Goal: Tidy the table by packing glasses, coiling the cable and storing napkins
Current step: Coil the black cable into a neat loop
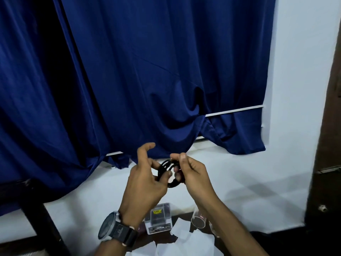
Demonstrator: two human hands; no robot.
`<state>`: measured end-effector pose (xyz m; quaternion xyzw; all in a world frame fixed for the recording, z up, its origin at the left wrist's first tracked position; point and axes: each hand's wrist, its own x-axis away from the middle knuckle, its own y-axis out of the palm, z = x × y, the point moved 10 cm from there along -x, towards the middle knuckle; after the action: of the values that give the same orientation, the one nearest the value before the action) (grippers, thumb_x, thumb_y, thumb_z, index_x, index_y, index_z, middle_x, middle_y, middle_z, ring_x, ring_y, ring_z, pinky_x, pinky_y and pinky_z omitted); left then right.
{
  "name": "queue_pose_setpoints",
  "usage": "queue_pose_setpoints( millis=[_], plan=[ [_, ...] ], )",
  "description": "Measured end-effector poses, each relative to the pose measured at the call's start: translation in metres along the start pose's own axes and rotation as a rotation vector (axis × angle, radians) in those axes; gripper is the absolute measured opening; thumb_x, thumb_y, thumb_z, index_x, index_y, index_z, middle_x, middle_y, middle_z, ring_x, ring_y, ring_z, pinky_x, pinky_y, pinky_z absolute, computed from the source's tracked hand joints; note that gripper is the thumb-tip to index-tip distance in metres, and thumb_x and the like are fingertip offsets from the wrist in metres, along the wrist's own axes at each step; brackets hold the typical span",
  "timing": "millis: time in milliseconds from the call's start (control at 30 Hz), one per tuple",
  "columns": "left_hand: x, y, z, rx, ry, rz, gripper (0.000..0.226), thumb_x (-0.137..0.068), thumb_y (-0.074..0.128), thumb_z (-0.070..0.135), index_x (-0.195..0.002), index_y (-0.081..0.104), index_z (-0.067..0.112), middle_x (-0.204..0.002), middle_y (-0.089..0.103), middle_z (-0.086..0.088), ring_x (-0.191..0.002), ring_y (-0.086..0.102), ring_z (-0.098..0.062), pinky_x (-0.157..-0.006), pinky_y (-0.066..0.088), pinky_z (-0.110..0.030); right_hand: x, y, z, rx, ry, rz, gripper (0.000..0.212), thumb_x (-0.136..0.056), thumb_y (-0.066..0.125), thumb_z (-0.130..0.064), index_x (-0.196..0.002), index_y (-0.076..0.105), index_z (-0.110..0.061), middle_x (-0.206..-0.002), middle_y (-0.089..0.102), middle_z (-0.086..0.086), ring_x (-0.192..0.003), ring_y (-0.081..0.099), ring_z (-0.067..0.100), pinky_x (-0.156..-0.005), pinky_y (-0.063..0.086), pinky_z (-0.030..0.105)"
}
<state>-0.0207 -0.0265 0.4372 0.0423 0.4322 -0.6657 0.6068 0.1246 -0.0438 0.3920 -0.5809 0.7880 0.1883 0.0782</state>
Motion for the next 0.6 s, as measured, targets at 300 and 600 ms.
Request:
queue_pose_setpoints(
  millis=[300, 600],
  plan=[
    [0.01, -0.02, -0.006, -0.17, -0.027, 0.251, 0.075, -0.075, 0.077, 0.018, -0.135, 0.036, 0.034, -0.064, 0.061, 0.011, -0.059, 0.061, -0.005, -0.05, 0.036, -0.016, 0.005, 0.01, 0.005, -0.137, 0.08, -0.169, 0.024, -0.099, 0.064, -0.005, -0.102, 0.081, -0.021, -0.088, 0.077, 0.009, -0.069, 0.073, 0.024, -0.072, 0.061, 0.029],
    [0.01, 0.02, -0.036, 0.811, -0.384, -0.108, 0.065, -0.083, 0.075, 0.025, -0.136, 0.039, 0.037, -0.104, 0.081, -0.003, -0.087, 0.079, -0.028, -0.063, 0.061, -0.027, 0.0, 0.0, 0.012, -0.08, 0.1, -0.182, 0.026, -0.098, 0.065, -0.01, -0.105, 0.082, -0.028, -0.103, 0.081, 0.003, -0.066, 0.068, 0.015, -0.074, 0.061, 0.033]
  ],
)
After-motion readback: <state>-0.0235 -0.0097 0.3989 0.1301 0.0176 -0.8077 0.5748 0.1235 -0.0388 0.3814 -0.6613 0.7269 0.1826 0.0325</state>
